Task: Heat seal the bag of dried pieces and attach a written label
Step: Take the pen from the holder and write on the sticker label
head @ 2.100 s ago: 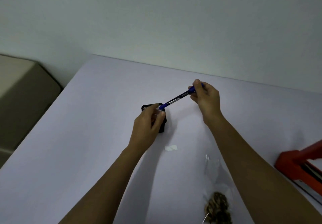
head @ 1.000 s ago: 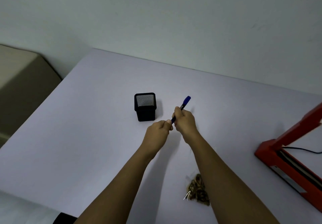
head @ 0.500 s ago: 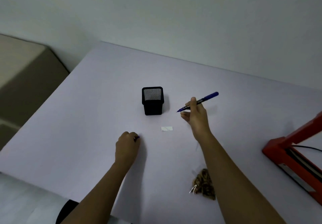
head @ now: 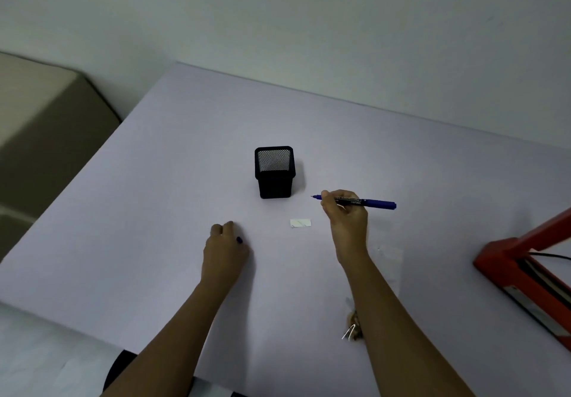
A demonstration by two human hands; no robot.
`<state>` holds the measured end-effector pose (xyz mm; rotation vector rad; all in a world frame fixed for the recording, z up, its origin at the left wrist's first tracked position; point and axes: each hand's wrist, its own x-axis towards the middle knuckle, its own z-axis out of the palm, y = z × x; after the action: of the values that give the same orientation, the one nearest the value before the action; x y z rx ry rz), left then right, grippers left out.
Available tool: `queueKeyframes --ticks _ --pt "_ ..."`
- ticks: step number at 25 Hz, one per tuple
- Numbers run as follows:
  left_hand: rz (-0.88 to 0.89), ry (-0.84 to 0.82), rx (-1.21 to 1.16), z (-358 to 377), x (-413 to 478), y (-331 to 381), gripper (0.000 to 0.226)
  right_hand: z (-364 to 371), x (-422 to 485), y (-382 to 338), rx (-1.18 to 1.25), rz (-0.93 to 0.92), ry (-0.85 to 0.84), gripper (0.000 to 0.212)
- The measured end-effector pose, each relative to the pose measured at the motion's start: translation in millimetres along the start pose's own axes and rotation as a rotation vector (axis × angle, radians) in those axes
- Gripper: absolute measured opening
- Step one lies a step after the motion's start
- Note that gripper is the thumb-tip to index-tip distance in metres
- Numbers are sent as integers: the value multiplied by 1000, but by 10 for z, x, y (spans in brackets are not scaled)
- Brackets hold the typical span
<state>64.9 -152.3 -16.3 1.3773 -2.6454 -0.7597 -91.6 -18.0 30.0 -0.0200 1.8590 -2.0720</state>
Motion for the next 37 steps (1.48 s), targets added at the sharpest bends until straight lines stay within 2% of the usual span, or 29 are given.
queueKeyframes --ticks 2,4,6,8,10,14,18,22,25,29,33,37 --pt "95 174 -87 -55 -31 78 42 2 7 85 -36 14 10 13" --pt "335 280 -139 -19 -31 207 26 11 5 196 -88 27 53 16" --pt "487 161 -122 138 59 326 17 42 6 338 -164 10 94 17" --pt "496 27 -135 361 215 399 20 85 19 492 -253 -62 141 17" --pt "459 -32 -138 558 325 433 27 128 50 637 -319 -162 195 15" --pt "460 -23 -138 703 428 443 26 180 102 875 -413 -336 186 17" --pt "660 69 7 738 446 346 26 194 117 1035 -440 -439 136 21" --pt "874 101 132 764 462 275 29 203 114 1078 -439 -453 96 30" --pt "840 73 42 779 449 292 28 194 116 1083 -417 -448 104 39" --pt "650 -67 -158 725 451 302 30 192 102 1075 -408 -463 81 50" --pt "538 -90 -245 698 491 324 33 197 100 1079 -423 -448 55 37" --pt "582 -56 -214 704 479 309 31 197 110 1069 -440 -455 53 33"
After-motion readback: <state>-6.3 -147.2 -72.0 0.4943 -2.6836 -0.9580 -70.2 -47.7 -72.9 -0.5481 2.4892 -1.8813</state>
